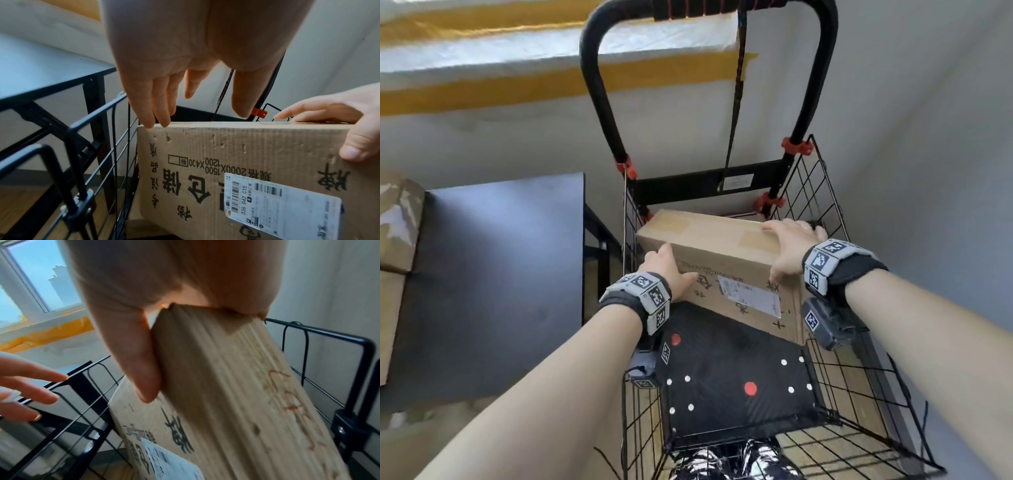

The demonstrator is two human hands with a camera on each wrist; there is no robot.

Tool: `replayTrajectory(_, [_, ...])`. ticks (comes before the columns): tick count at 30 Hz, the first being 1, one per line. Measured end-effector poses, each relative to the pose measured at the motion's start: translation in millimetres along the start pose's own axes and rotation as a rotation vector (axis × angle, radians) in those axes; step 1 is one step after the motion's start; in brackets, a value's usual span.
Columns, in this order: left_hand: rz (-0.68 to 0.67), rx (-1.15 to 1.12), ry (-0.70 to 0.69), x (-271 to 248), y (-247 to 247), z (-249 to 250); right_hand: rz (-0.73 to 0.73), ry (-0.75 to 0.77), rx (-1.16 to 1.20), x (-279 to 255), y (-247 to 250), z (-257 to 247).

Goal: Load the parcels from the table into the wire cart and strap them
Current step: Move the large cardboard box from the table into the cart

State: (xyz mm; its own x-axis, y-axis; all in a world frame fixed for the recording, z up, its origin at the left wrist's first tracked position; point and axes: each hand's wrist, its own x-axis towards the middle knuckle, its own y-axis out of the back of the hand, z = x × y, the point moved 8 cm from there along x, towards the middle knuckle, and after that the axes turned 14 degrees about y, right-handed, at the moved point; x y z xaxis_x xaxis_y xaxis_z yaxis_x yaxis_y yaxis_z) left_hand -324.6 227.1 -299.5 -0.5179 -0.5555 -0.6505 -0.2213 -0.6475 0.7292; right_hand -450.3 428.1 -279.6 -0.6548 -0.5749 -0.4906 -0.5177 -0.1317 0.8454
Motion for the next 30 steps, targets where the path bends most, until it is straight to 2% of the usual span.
replayTrajectory(4, [-0.054,0.021,0.010,12.1,-14.5,9.1,-0.106,0.005,-0.025,28.7,-4.9,17.7])
replayTrajectory(10, [-0.083,0.003,0.044,39.4,-27.2,19.1,-0.193,0.098,-0.031,87.8,-2.7,29.8])
replayTrajectory(13, [-0.085,0.012,0.065,52.1,-32.5,23.0,-0.222,0.097,-0.063,108.5,0.5,42.9])
replayTrajectory(16, [-0.085,0.021,0.081,66.2,-38.5,30.1,-0.069,0.011,0.027,129.4,5.0,63.7])
replayTrajectory(18, [-0.095,0.020,0.088,76.3,-44.5,33.9,0.034,0.009,0.069,139.7,-2.8,65.5])
replayTrajectory(21, [-0.110,-0.007,0.112,94.0,-57.9,34.4,0.045,0.006,0.097,148.2,-33.9,61.3])
replayTrajectory(25, [-0.102,-0.040,0.206,119.2,-78.9,22.8,0.105,-0.085,0.074,146.0,-74.5,69.3])
replayTrajectory(30, [0.021,-0.076,0.330,156.1,-93.1,0.6,0.155,-0.326,0.255,141.8,-125.0,104.7])
